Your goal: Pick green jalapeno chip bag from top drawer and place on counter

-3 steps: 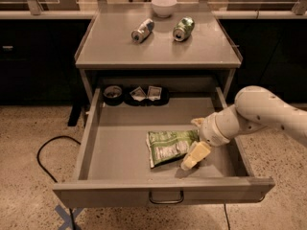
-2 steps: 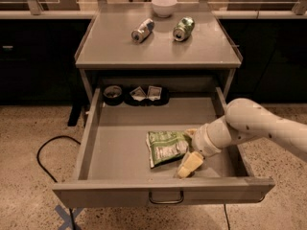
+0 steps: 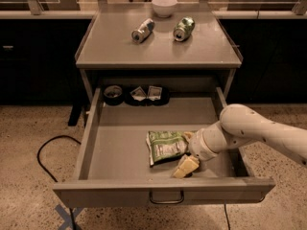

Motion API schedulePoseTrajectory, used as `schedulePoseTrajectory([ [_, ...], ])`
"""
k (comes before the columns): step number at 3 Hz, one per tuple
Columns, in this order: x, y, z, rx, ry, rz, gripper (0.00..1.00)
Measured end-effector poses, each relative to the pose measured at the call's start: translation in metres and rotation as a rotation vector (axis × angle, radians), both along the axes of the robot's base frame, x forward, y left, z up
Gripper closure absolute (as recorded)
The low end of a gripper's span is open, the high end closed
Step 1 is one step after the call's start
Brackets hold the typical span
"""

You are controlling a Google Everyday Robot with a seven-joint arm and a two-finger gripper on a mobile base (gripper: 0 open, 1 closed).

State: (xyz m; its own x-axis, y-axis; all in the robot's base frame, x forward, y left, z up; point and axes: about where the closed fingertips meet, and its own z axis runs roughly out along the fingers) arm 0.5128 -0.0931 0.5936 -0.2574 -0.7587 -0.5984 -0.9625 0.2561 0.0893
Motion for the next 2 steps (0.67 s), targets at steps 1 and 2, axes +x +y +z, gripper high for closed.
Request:
schedulePoseTrajectory([
  [1, 0.0, 0.0, 0.0, 0.0, 0.0, 0.0, 0.41],
  [2, 0.0, 0.0, 0.0093, 0.0, 0.0, 0.0, 0.66],
])
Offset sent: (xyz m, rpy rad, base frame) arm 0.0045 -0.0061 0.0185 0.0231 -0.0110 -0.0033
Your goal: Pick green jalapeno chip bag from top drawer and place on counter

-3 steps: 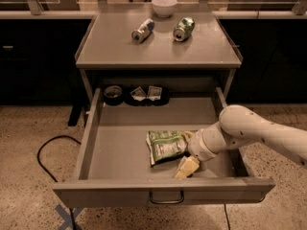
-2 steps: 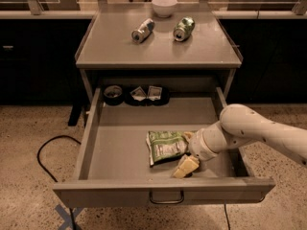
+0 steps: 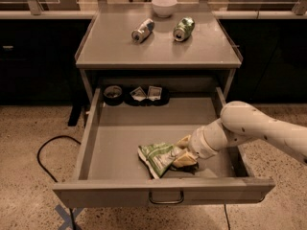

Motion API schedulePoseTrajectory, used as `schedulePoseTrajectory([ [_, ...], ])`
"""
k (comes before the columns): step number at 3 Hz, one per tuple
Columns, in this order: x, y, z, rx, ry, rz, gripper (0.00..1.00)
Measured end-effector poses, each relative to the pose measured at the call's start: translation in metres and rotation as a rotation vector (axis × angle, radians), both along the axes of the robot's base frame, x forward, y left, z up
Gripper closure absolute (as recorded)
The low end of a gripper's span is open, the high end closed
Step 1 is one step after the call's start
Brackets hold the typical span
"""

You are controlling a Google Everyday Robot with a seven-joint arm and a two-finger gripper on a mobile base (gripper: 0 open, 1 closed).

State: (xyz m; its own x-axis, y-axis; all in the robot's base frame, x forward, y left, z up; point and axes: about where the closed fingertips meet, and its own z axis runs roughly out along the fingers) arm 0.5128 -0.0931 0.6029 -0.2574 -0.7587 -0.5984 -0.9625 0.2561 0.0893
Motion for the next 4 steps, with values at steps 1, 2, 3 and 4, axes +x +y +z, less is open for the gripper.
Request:
schedulePoseTrajectory([
  [1, 0.0, 0.0, 0.004, 0.0, 0.0, 0.0, 0.88],
  [2, 0.016, -0.008, 0.049, -0.011, -0.032, 0.01, 1.0],
  [3, 0.043, -0.001, 0.133, 0.007, -0.063, 0.048, 1.0],
  [4, 0.064, 0.011, 0.201, 0.019, -0.063, 0.109, 1.0],
])
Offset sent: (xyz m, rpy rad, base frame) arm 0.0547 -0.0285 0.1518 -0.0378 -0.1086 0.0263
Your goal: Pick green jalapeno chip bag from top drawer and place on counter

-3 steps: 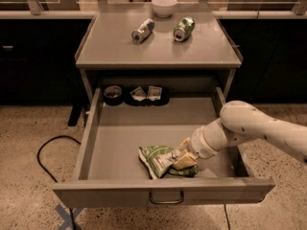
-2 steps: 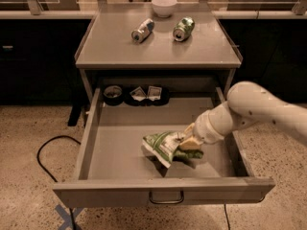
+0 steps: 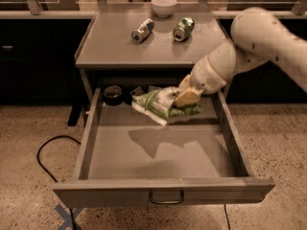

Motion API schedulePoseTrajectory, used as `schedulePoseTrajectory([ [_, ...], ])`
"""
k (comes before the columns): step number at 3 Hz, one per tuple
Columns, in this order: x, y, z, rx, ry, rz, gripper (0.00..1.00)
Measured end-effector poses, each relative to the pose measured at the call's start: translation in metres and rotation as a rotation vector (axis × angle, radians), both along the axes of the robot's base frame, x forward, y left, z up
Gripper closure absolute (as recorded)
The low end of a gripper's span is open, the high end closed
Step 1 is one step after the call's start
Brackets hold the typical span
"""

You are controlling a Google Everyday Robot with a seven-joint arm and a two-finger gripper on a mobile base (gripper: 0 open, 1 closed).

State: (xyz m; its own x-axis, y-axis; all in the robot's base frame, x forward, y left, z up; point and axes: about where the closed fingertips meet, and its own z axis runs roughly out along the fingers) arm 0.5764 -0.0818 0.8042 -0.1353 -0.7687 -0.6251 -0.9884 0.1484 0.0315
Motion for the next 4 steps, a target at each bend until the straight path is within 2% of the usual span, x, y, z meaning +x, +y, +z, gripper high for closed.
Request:
schedulePoseTrajectory([
  [1, 0.014, 0.005, 0.036, 0.079, 0.031, 0.072, 1.0],
  [2, 0.024, 0.003, 0.068, 0.116, -0.012, 0.08, 1.0],
  [3, 0.025, 0.003, 0.068, 0.116, -0.015, 0.079, 1.0],
  [4, 0.036, 0.007, 0.079, 0.118, -0.046, 0.094, 1.0],
])
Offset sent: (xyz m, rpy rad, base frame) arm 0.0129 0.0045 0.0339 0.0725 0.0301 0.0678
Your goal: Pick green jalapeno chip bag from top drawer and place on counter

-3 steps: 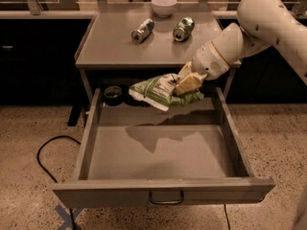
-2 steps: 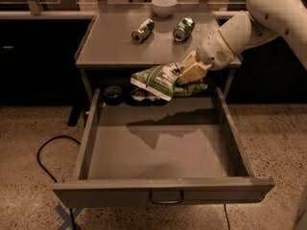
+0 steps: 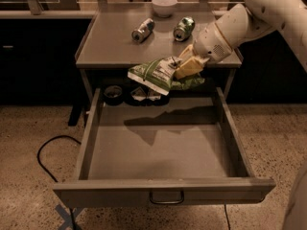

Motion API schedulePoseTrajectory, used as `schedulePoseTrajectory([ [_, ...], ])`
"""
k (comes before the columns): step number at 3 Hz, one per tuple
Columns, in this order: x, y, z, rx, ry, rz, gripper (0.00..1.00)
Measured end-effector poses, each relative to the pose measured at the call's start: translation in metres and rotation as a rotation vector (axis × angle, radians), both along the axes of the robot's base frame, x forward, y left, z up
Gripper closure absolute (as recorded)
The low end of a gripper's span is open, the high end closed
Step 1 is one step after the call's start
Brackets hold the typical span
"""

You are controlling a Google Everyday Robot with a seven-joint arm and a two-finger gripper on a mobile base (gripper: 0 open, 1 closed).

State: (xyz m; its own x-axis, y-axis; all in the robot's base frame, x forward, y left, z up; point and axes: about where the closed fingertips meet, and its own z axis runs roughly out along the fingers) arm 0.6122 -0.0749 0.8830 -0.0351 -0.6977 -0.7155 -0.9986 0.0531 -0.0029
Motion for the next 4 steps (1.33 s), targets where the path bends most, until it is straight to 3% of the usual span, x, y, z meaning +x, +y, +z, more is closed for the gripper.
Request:
schedulePoseTrajectory([
  [1, 0.026, 0.004, 0.02, 0.009, -0.058, 0.019, 1.0],
  [2, 0.064, -0.009, 0.066, 0.044, -0.183, -0.042, 1.0],
  [3, 0.107, -0.034, 0.112, 0.066, -0.336, -0.154, 1.0],
  [4, 0.137, -0.054, 0.117, 0.105, -0.374, -0.256, 1.0],
])
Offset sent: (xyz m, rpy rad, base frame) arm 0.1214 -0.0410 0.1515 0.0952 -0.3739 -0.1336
